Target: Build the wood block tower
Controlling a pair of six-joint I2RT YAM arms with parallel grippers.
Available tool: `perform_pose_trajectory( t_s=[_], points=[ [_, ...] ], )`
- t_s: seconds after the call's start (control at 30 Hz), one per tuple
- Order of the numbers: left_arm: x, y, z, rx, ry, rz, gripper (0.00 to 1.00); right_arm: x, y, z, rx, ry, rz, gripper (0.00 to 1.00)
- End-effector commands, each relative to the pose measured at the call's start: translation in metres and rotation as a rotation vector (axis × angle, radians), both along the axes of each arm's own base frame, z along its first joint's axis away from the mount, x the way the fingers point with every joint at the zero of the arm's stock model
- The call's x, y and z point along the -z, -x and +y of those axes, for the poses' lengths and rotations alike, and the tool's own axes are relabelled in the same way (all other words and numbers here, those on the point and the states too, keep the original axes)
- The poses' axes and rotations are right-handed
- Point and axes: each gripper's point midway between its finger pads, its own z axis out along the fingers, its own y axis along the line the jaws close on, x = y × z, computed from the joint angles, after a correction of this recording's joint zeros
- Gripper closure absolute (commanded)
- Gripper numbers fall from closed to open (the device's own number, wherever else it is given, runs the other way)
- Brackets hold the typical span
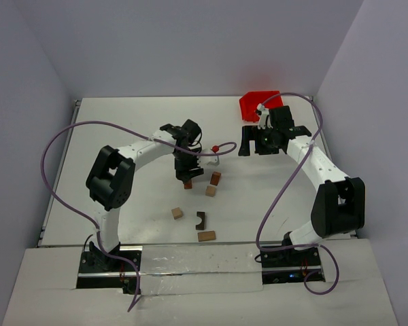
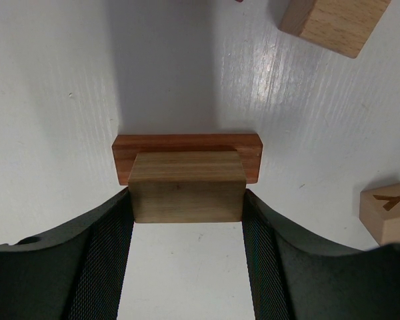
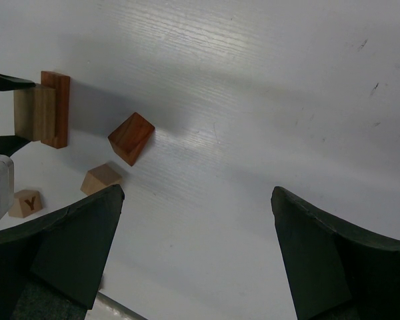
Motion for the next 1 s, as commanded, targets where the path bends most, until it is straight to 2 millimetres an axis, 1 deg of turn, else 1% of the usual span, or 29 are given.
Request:
perform_pose_trajectory(
  t_s=[0.0,0.23,0.67,0.87,0.97],
  points=[
    [-0.025,-0.004,-0.011,0.024,0.057,-0.072,0.63,-0.015,-0.013,0.000,0.007,-0.016,-0.041,0.00],
    [-0.027,-0.004,-0.013,0.025,0.061,-0.076,0.62,-0.015,-0.012,0.000,0.006,-0.015,-0.041,0.00],
    [-0.018,-0.001,-0.011,0.025,0.053,-0.060,0.58,-0.016,-0.012,0.000,0.005,-0.014,-0.043,0.00],
    [-0.016,0.001,-0.011,0.028,0.050,-0.054,0.49,-0.015,-0.012,0.000,0.007,-0.013,-0.042,0.00],
    [-0.016,0.001,-0.010,0.027,0.051,-0.054,0.41,-0.015,-0.012,0.000,0.007,-0.015,-0.042,0.00]
  ],
)
